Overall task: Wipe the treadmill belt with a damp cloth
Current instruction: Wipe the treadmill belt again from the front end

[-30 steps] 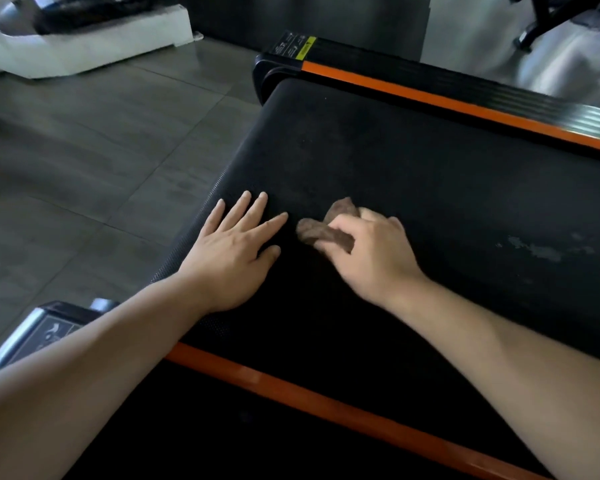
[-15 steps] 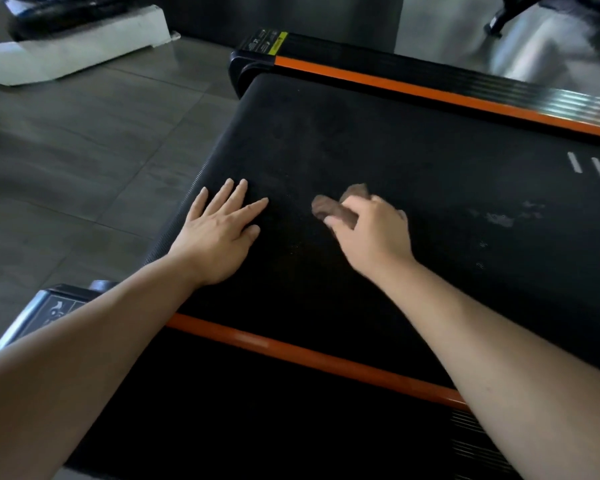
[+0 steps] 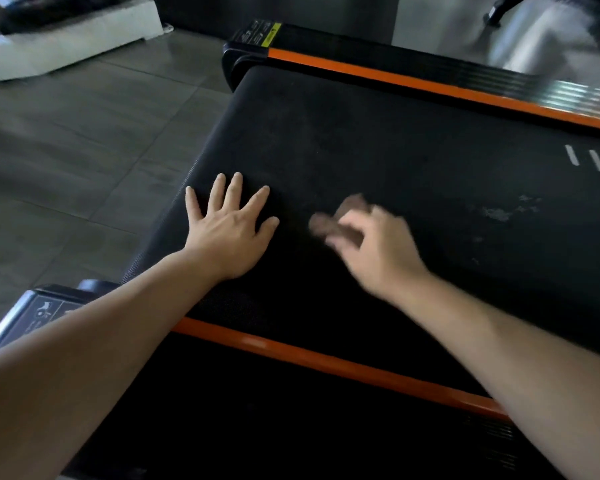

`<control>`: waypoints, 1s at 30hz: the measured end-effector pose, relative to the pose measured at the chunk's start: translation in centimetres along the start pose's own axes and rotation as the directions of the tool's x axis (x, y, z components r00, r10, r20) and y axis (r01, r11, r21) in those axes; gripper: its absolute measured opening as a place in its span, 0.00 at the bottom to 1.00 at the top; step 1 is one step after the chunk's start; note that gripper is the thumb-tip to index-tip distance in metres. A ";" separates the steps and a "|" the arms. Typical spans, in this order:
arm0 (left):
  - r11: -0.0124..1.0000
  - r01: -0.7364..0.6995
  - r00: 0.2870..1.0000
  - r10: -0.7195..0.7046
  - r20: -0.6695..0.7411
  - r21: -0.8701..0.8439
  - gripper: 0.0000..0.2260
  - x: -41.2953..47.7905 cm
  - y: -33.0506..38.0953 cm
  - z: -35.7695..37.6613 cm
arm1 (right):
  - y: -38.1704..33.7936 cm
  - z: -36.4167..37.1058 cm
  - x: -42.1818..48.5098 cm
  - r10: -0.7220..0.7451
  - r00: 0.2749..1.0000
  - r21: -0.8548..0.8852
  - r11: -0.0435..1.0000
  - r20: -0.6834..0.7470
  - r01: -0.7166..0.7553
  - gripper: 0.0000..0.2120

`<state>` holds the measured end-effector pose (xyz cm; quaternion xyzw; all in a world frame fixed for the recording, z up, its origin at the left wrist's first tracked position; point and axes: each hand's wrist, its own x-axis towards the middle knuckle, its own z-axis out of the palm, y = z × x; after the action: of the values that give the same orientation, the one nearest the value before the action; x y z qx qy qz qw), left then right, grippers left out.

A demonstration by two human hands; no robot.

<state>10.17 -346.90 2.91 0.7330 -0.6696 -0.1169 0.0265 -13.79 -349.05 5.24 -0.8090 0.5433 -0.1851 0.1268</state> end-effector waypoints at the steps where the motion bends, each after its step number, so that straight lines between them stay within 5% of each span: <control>1: 1.000 0.019 1.000 -0.019 -0.012 -0.017 0.28 0.5 0.7 0.1 | -0.4 0.0 -1.5 -0.079 0.996 0.045 0.996 0.047 0.077 0.12; 4: 0.995 0.042 0.996 -0.048 -0.069 -0.092 0.27 2.6 2.5 -0.1 | 1.2 -0.3 0.7 -0.156 0.985 -0.028 0.987 0.079 0.159 0.15; 9: 0.991 0.090 0.990 -0.101 -0.098 -0.103 0.26 4.5 4.0 0.6 | 4.7 -0.1 10.4 0.207 0.967 -0.101 0.970 -0.150 -0.223 0.12; 16: 1.000 -0.027 0.990 0.026 -0.140 -0.006 0.29 4.5 4.0 1.4 | 3.2 -0.1 8.3 -0.178 0.982 0.014 0.984 0.058 0.178 0.10; 22: 0.993 -0.113 0.984 0.115 -0.137 0.021 0.32 4.5 4.2 1.2 | 8.0 -0.2 20.1 0.255 0.948 -0.091 0.957 -0.191 -0.275 0.12; 27: 0.991 -0.122 0.983 0.128 -0.129 0.048 0.32 4.6 4.2 1.2 | 5.3 2.6 20.1 -0.045 0.997 -0.035 0.998 -0.060 0.043 0.11; 30: 0.991 -0.124 0.983 0.129 -0.133 0.045 0.33 4.7 4.2 1.3 | 6.6 2.2 24.3 0.042 0.989 -0.094 0.994 -0.140 -0.056 0.11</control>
<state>6.11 -351.79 1.81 0.6957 -0.7134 -0.0525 0.0660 -10.01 -374.01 4.51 -0.7859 0.5790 -0.2104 0.0540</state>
